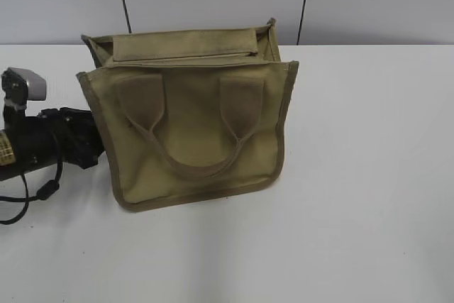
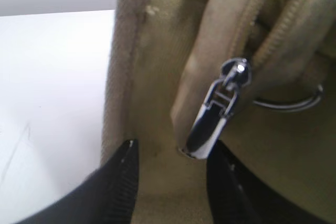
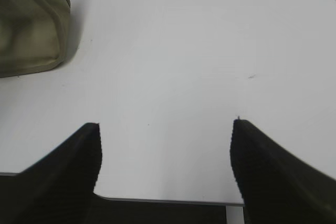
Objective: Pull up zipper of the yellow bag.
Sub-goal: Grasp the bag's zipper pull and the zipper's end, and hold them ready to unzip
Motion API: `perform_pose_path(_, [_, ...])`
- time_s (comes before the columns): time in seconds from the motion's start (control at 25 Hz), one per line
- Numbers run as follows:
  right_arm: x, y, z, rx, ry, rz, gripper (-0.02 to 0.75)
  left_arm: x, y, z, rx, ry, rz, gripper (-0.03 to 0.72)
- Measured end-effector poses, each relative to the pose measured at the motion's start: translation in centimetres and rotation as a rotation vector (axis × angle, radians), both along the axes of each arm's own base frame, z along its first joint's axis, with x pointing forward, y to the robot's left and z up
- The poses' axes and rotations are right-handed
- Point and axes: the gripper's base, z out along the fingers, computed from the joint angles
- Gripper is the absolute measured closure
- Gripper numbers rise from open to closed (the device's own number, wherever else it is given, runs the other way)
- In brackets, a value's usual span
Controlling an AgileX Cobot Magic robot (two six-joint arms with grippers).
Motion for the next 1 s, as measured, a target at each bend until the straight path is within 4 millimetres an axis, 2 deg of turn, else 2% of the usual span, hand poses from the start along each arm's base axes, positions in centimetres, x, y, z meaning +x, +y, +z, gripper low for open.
perform_pose_path(0.24, [0.0,0.0,0.0,0.0,0.0,0.0,0.154,1.6,-0.5,-0.6,0.014,-0.031,-0.072,0.385])
perform_pose_path(0.4, [0.0,0.0,0.0,0.0,0.0,0.0,0.154,1.9,-0.5,-1.6,0.01,-0.009,-0.075,0.392])
perform_pose_path(0.64, [0.0,0.0,0.0,0.0,0.0,0.0,0.154,2.2,-0.4,-2.5,0.008,0.014,-0.058,0.51])
perform_pose_path(0.72, [0.0,0.0,0.0,0.0,0.0,0.0,0.154,2.3,-0.4,-2.4,0.008,0.009,-0.058,0.498])
perform_pose_path(0.88, [0.0,0.0,0.0,0.0,0.0,0.0,0.154,2.2,-0.5,-2.3,0.01,0.004,-0.073,0.385])
perform_pose_path(1.0, [0.0,0.0,0.0,0.0,0.0,0.0,0.154,2.3,-0.5,-2.0,0.011,-0.006,-0.077,0.356])
